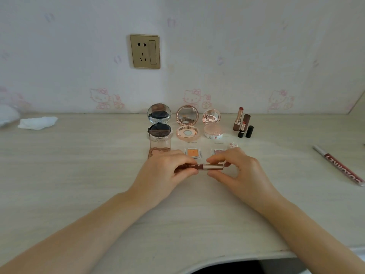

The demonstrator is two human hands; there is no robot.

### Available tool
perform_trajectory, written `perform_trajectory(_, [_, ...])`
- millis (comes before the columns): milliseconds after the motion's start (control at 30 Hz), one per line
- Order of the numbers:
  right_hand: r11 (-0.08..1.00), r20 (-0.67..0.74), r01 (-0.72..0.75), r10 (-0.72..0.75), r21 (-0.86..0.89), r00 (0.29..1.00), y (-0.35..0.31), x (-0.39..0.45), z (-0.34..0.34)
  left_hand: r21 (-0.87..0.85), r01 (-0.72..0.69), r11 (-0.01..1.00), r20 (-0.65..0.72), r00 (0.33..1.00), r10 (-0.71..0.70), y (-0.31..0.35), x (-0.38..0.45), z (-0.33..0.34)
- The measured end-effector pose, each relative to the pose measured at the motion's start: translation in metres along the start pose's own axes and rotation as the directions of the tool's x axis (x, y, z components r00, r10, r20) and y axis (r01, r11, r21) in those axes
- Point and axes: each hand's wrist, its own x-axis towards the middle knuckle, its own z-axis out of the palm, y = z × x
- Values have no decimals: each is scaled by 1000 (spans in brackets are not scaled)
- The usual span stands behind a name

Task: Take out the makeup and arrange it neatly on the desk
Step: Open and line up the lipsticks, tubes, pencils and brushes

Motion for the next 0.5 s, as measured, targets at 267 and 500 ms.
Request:
perform_trajectory(267, [1000, -8, 3, -3, -8, 1000, -5, 1, 0, 46, -65, 997, -48, 997, 67, 0, 0, -1])
perform_trajectory(500, [994, -32, -54, 57, 92, 998, -8, -2, -2, -4, -68, 998, -94, 993, 67, 3, 0, -1])
